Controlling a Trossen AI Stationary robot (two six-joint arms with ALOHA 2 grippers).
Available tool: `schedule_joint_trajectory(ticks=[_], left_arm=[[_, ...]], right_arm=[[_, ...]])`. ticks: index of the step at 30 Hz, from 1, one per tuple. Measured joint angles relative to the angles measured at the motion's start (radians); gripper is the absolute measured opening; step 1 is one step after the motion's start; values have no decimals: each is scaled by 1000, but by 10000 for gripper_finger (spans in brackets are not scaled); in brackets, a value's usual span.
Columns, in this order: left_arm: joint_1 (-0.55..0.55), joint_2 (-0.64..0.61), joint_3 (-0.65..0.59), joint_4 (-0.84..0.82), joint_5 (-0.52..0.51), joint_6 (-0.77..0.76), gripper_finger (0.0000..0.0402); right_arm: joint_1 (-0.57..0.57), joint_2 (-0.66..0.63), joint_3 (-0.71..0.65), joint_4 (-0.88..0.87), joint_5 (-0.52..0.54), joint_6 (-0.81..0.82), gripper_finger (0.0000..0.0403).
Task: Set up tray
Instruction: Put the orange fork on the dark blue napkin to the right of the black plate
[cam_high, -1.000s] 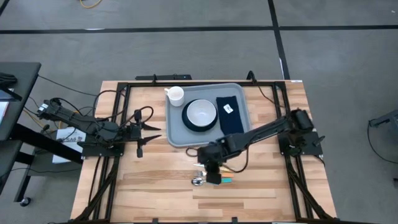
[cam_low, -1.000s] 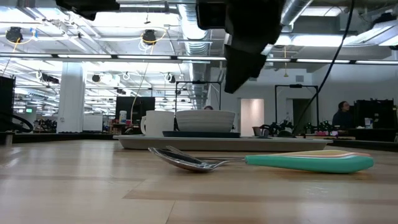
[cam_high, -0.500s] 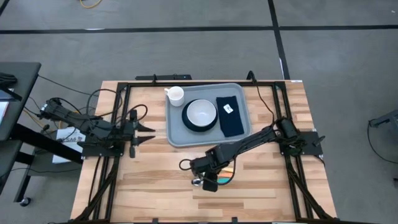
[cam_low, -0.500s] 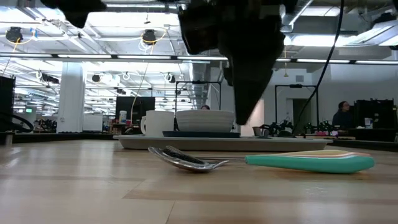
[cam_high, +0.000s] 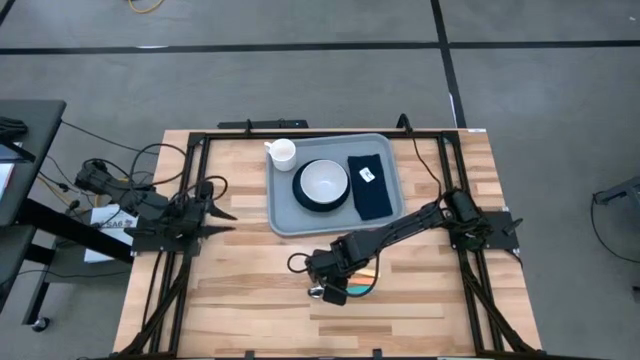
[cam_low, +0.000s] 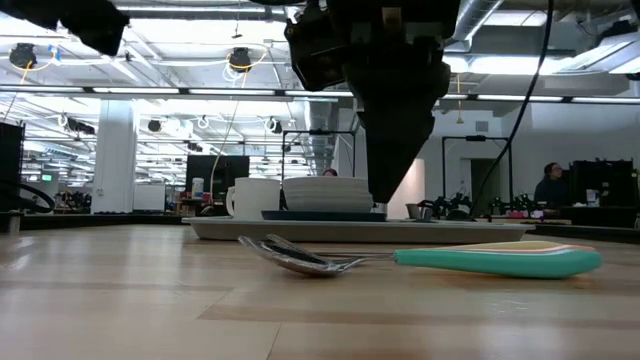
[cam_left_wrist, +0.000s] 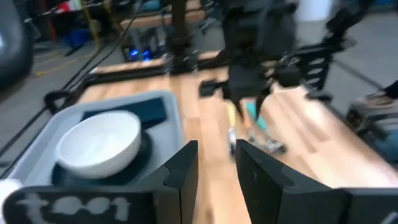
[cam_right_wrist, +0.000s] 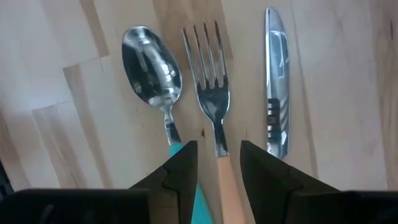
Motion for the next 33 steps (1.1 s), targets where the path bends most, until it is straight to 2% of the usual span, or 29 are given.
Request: schedule_joint_trajectory(ticks=[3,10,23,29,33], left_arm=[[0,-1,0,-26,-16,-2,96],[0,0,0,-33,49,-3,96],[0,-1,0,-34,49,-3,96],[0,-1,0,-34,49,-3,96],[0,-1,0,-34,49,-3,96]], right_arm=[[0,0,0,-4,5,-3,111],[0,0,0,13,33,-10,111],[5,0,-4,10,35,-11,111],[20,-1,-4,10,108,-11,111],[27,-1,-4,10,115,-11,111]])
